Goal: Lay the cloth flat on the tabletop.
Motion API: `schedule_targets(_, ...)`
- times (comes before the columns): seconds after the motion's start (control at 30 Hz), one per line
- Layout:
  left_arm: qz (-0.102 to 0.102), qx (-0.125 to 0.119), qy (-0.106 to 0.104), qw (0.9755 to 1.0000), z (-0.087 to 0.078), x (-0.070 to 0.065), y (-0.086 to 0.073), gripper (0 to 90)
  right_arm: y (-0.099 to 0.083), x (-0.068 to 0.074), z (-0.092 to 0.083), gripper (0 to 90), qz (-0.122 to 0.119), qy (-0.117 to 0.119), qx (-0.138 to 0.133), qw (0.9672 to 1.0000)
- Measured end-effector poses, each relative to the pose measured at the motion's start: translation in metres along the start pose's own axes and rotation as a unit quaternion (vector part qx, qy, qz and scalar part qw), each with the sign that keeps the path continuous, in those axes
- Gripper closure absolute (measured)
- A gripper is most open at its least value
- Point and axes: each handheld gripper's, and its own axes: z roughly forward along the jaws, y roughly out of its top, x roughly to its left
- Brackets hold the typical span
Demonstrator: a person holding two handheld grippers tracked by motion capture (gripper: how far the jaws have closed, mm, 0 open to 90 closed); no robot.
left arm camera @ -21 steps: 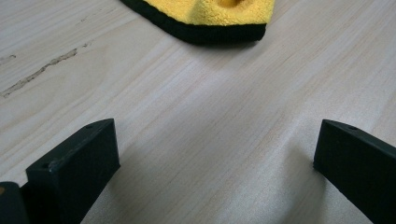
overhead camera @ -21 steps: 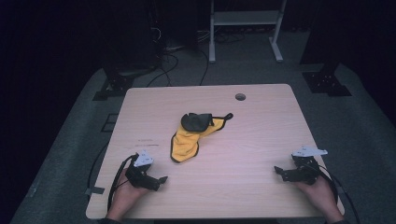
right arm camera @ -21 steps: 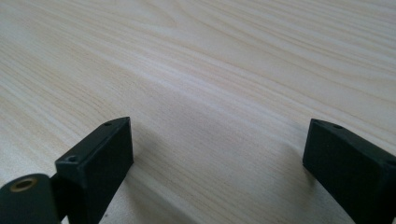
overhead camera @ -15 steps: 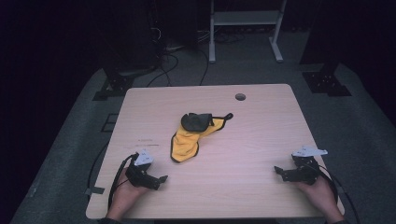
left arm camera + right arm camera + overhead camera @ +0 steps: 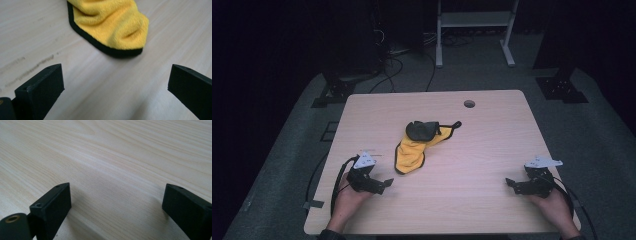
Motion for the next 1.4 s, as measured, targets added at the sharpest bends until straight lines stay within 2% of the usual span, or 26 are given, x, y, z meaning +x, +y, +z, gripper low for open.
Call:
schedule_targets(0.03, 0.000, -0.006, 0.000, 1.0000, 0.001, 0.002, 0.005, 0.0, 0.000, 0.000, 0.000, 7.5, 0.000, 0.000, 0.000, 1.0000)
schedule_targets(0.33, 0.007, -0.013, -0.001, 0.9999, 0.012, 0.007, 0.024, 0.0, 0.000, 0.000, 0.000, 7.5, -0.001, 0.000, 0.000, 1.0000)
schedule_targets(0.4, 0.010, -0.025, -0.002, 0.9996, 0.017, 0.007, 0.030, 0.0, 0.000, 0.000, 0.000, 7.5, -0.001, 0.000, 0.000, 1.0000)
schedule_targets(0.6, 0.014, -0.026, -0.004, 0.9996, 0.029, 0.010, 0.044, 0.0, 0.000, 0.000, 0.000, 7.5, 0.000, 0.000, 0.000, 1.0000)
schedule_targets(0.7, 0.016, -0.021, -0.007, 0.9996, 0.034, 0.011, 0.049, 0.0, 0.000, 0.000, 0.000, 7.5, -0.001, 0.000, 0.000, 1.0000)
schedule_targets(0.8, 0.022, -0.018, -0.009, 0.9996, 0.048, 0.012, 0.058, 0.0, 0.000, 0.000, 0.000, 7.5, -0.001, 0.000, 0.000, 1.0000)
schedule_targets(0.87, 0.023, -0.018, -0.010, 0.9995, 0.050, 0.012, 0.059, 3.2, 0.000, 0.000, 0.000, 7.5, -0.001, 0.000, 0.000, 1.0000)
schedule_targets(0.93, 0.027, -0.008, -0.009, 0.9996, 0.062, 0.013, 0.065, 3.2, 0.000, 0.000, 0.000, 7.5, -0.001, 0.000, 0.000, 1.0000)
schedule_targets(1.0, 0.025, -0.015, -0.005, 0.9996, 0.069, 0.015, 0.065, 4.9, 0.000, 0.000, 0.000, 7.5, -0.001, 0.000, 0.000, 1.0000)
schedule_targets(1.07, 0.023, -0.005, -0.006, 0.9997, 0.072, 0.016, 0.066, 5.1, 0.000, 0.000, 0.000, 7.5, -0.001, 0.001, 0.000, 1.0000)
schedule_targets(1.1, 0.024, 0.007, -0.005, 0.9997, 0.079, 0.018, 0.068, 5.1, 0.000, 0.000, 0.000, 7.5, -0.001, 0.001, 0.000, 1.0000)
schedule_targets(1.2, 0.020, 0.010, -0.005, 0.9997, 0.088, 0.021, 0.072, 5.4, 0.000, 0.000, 0.000, 7.5, -0.001, 0.001, 0.000, 1.0000)
schedule_targets(1.33, 0.016, 0.015, -0.016, 0.9996, 0.096, 0.023, 0.075, 13.3, 0.000, 0.000, 0.000, 7.5, -0.001, 0.001, 0.000, 1.0000)
schedule_targets(1.4, 0.016, 0.020, -0.029, 0.9992, 0.103, 0.024, 0.077, 20.9, 0.000, 0.000, 0.000, 7.5, -0.001, 0.001, 0.000, 1.0000)
